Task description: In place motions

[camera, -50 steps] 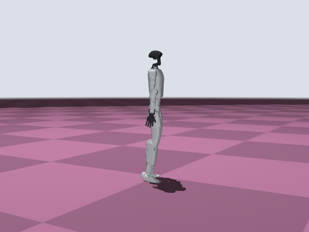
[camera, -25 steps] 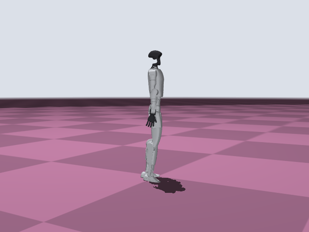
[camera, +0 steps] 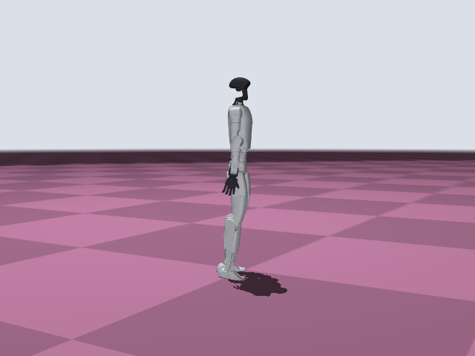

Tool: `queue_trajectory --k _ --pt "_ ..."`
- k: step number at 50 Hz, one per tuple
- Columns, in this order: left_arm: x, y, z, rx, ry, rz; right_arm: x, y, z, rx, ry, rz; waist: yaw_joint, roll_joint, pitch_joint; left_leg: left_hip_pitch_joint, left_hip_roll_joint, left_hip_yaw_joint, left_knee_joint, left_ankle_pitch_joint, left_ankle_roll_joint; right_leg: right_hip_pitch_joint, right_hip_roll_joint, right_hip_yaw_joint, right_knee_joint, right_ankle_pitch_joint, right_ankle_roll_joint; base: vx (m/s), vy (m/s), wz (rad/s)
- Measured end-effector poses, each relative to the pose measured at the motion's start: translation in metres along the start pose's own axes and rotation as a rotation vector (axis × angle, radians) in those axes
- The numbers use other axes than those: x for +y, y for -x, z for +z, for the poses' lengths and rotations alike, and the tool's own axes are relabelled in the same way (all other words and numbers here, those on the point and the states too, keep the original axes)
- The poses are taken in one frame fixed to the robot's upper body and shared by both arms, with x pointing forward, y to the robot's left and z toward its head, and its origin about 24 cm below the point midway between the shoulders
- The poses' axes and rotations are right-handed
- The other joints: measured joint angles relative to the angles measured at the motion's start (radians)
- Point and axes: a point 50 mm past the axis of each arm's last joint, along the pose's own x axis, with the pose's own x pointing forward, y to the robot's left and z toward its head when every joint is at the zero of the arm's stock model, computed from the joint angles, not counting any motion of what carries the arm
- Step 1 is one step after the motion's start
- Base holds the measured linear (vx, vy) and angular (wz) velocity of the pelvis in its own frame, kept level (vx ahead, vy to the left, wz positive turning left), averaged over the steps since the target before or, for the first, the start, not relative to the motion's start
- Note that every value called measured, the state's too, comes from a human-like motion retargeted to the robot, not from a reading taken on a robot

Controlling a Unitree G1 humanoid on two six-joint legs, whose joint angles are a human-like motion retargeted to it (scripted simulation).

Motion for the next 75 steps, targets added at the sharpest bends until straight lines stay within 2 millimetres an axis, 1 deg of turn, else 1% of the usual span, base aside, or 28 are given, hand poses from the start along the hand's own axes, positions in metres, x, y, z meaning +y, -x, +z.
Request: queue_trajectory --k 12,19,23,27,29,31,33,36,40,43,45,47,50,52,54,56,58,60,63,66,67,69,70,72,73,75 --pt "0.002 0.001 0.001 0.002 -0.012 0.004 -0.002 0.001 0.004 -0.013 0.023 -0.007 -0.038 0.008 0.011 -0.002 0.000 -0.036 -0.003 0.005 0.006 -0.004 -0.011 -0.033 0.004 0.007 0.010 -0.01 -0.02 0.10" --pt "0.003 0.001 -0.001 0.007 -0.014 0.012 -0.003 0.001 0.007 -0.031 0.026 -0.028 -0.034 0.006 0.012 0.015 -0.003 -0.009 -0.016 -0.005 0.005 -0.013 -0.001 -0.008 0.009 0.006 0.006 -0.01 -0.02 -0.16" --pt "0.006 0.002 -0.003 0.027 -0.016 0.028 -0.003 0.000 0.008 -0.050 0.011 -0.042 -0.062 0.004 0.013 0.015 0.004 -0.014 -0.012 -0.007 -0.003 -0.016 -0.005 -0.012 0.011 0.005 0.008 -0.02 -0.06 0.04" --pt "0.010 0.004 -0.003 0.063 -0.020 0.065 -0.004 0.000 0.005 -0.070 0.002 -0.060 -0.084 0.004 0.017 0.015 0.009 -0.009 -0.011 -0.008 -0.005 -0.017 -0.002 -0.008 0.012 0.005 0.009 -0.01 -0.09 -0.05" --pt "0.013 0.005 0.003 0.058 -0.032 0.086 -0.005 -0.001 0.000 -0.068 -0.008 -0.070 -0.096 0.004 0.019 0.014 0.012 -0.011 -0.011 -0.008 -0.005 -0.017 -0.001 -0.009 0.012 0.004 0.010 -0.01 -0.09 0.02" --pt "0.016 0.008 0.014 0.036 -0.048 0.096 -0.005 -0.002 -0.010 -0.053 -0.031 -0.075 -0.105 0.002 0.020 0.013 0.013 -0.014 -0.011 -0.008 -0.005 -0.015 0.000 -0.012 0.011 0.003 0.011 0.01 -0.08 0.07" --pt "0.019 0.011 0.032 -0.006 -0.064 0.095 -0.003 -0.003 -0.025 -0.022 -0.066 -0.072 -0.107 -0.003 0.021 0.013 0.012 -0.018 -0.010 -0.007 -0.005 -0.012 -0.001 -0.016 0.010 0.002 0.011 0.01 -0.07 0.11" --pt "0.021 0.018 0.070 -0.129 -0.074 0.084 0.001 -0.004 -0.056 0.057 -0.122 -0.058 -0.102 -0.013 0.024 0.011 0.010 -0.027 -0.007 -0.006 -0.004 -0.005 -0.005 -0.025 0.009 -0.001 0.012 0.00 -0.07 0.16" --pt "0.017 0.034 0.124 -0.330 -0.073 0.068 0.011 -0.002 -0.100 0.187 -0.201 -0.038 -0.101 -0.024 0.023 0.005 0.007 -0.046 -0.003 -0.004 -0.002 0.004 -0.009 -0.044 0.006 -0.006 0.015 -0.02 -0.04 0.24" --pt "0.016 0.048 0.156 -0.460 -0.081 0.070 0.017 0.002 -0.125 0.260 -0.284 -0.036 -0.105 -0.026 0.024 0.004 0.006 -0.055 -0.005 0.001 -0.002 0.010 -0.008 -0.053 0.004 -0.009 0.016 -0.01 -0.01 0.07" --pt "0.017 0.057 0.170 -0.525 -0.093 0.075 0.018 0.004 -0.136 0.289 -0.342 -0.040 -0.105 -0.024 0.023 0.006 0.006 -0.056 -0.011 0.004 -0.002 0.013 -0.006 -0.054 0.002 -0.010 0.017 -0.02 0.03 -0.01" --pt "0.017 0.061 0.177 -0.563 -0.094 0.085 0.018 0.006 -0.141 0.300 -0.389 -0.051 -0.101 -0.020 0.019 0.009 0.005 -0.053 -0.018 0.007 -0.002 0.012 -0.003 -0.052 0.000 -0.010 0.018 -0.03 0.06 -0.08" --pt "0.018 0.059 0.175 -0.583 -0.066 0.090 0.015 0.006 -0.140 0.296 -0.427 -0.078 -0.097 -0.011 0.012 0.009 0.005 -0.049 -0.023 0.007 -0.003 0.010 0.000 -0.049 -0.001 -0.011 0.020 -0.02 0.06 -0.07" --pt "0.017 0.053 0.163 -0.563 -0.030 0.078 0.014 0.004 -0.129 0.277 -0.469 -0.095 -0.095 -0.003 0.011 0.009 0.006 -0.048 -0.023 0.006 -0.004 0.009 0.001 -0.049 -0.001 -0.012 0.020 -0.03 0.09 -0.04" --pt "0.015 0.043 0.145 -0.514 0.015 0.062 0.015 0.000 -0.111 0.233 -0.544 -0.096 -0.090 0.004 0.013 0.013 0.007 -0.046 -0.022 0.004 -0.004 0.009 0.001 -0.046 0.000 -0.013 0.019 -0.03 0.10 -0.06" --pt "0.012 0.031 0.121 -0.442 0.063 0.044 0.013 -0.002 -0.087 0.161 -0.618 -0.081 -0.082 0.010 0.017 0.019 0.007 -0.042 -0.023 0.002 -0.006 0.010 0.001 -0.043 0.002 -0.013 0.018 -0.04 0.11 -0.07" --pt "0.009 0.019 0.090 -0.354 0.117 0.034 0.009 -0.003 -0.058 0.073 -0.638 -0.060 -0.071 0.014 0.021 0.027 0.006 -0.038 -0.026 0.000 -0.007 0.010 0.000 -0.039 0.005 -0.014 0.016 -0.04 0.13 -0.07" --pt "0.007 0.008 0.053 -0.248 0.172 0.031 0.002 -0.002 -0.025 -0.018 -0.565 -0.044 -0.062 0.016 0.022 0.035 0.005 -0.034 -0.030 -0.001 -0.009 0.010 -0.002 -0.036 0.007 -0.014 0.014 -0.05 0.17 -0.07" --pt "0.006 -0.001 -0.011 -0.068 0.236 0.033 -0.011 0.007 0.030 -0.146 -0.276 -0.046 -0.056 0.016 0.022 0.045 0.003 -0.026 -0.035 -0.003 -0.015 0.007 -0.003 -0.027 0.009 -0.013 0.011 -0.07 0.19 -0.12" --pt "0.005 0.000 -0.077 0.117 0.278 0.039 -0.017 0.024 0.092 -0.292 0.027 -0.057 -0.055 0.016 0.019 0.050 0.004 -0.015 -0.040 -0.004 -0.020 0.002 -0.001 -0.018 0.008 -0.011 0.009 -0.07 0.23 -0.15" --pt "0.004 0.003 -0.097 0.174 0.290 0.041 -0.016 0.031 0.112 -0.347 0.104 -0.060 -0.057 0.016 0.019 0.051 0.005 -0.013 -0.041 -0.004 -0.021 0.001 0.001 -0.016 0.007 -0.010 0.008 -0.06 0.21 -0.06" --pt "0.002 0.009 -0.132 0.273 0.316 0.043 -0.013 0.047 0.147 -0.467 0.199 -0.065 -0.063 0.015 0.019 0.052 0.007 -0.013 -0.042 -0.004 -0.024 0.000 0.001 -0.016 0.007 -0.010 0.008 -0.04 0.16 -0.01" --pt "0.000 0.013 -0.147 0.318 0.330 0.043 -0.011 0.055 0.163 -0.529 0.229 -0.068 -0.066 0.014 0.019 0.053 0.008 -0.014 -0.042 -0.004 -0.024 0.000 0.002 -0.017 0.008 -0.011 0.009 -0.03 0.15 0.04" --pt "-0.005 0.019 -0.169 0.382 0.358 0.045 -0.006 0.070 0.188 -0.644 0.246 -0.065 -0.073 0.014 0.020 0.053 0.009 -0.018 -0.042 -0.002 -0.024 0.003 0.002 -0.021 0.008 -0.012 0.010 -0.02 0.13 0.12" --pt "-0.007 0.021 -0.176 0.404 0.371 0.045 -0.003 0.077 0.198 -0.693 0.243 -0.062 -0.080 0.014 0.020 0.053 0.009 -0.022 -0.040 -0.001 -0.024 0.006 0.001 -0.025 0.007 -0.012 0.011 -0.01 0.08 0.18" --pt "-0.009 0.024 -0.184 0.427 0.389 0.050 0.002 0.087 0.212 -0.774 0.225 -0.050 -0.091 0.013 0.019 0.050 0.009 -0.029 -0.039 0.000 -0.024 0.007 -0.002 -0.030 0.007 -0.014 0.012 0.00 0.02 0.10"
